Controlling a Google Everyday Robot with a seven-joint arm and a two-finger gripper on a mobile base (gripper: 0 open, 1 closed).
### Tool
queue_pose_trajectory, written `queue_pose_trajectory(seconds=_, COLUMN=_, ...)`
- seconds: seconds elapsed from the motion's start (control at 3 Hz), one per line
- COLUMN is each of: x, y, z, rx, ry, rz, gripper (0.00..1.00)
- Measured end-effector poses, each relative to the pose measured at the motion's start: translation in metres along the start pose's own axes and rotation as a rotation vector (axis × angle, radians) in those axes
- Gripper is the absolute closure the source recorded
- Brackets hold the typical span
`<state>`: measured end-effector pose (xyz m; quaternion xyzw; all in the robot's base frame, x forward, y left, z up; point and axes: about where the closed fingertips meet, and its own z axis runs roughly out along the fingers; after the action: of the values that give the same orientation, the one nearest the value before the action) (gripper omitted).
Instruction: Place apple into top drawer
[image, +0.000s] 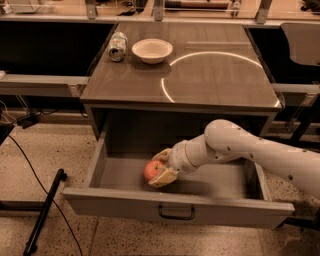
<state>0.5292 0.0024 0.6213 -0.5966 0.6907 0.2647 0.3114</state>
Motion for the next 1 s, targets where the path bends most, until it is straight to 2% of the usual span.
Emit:
queue_pose_trajectory(seconds=0.67, x=0.0000, y=0.0000, z=0.0000, rx=0.000, ry=0.000, rz=0.000, gripper=0.14)
queue_pose_trajectory(seconds=1.0, x=-0.0036, y=-0.0006, z=-0.0026, rx=-0.010, ry=-0.022, rz=0.002, gripper=0.00)
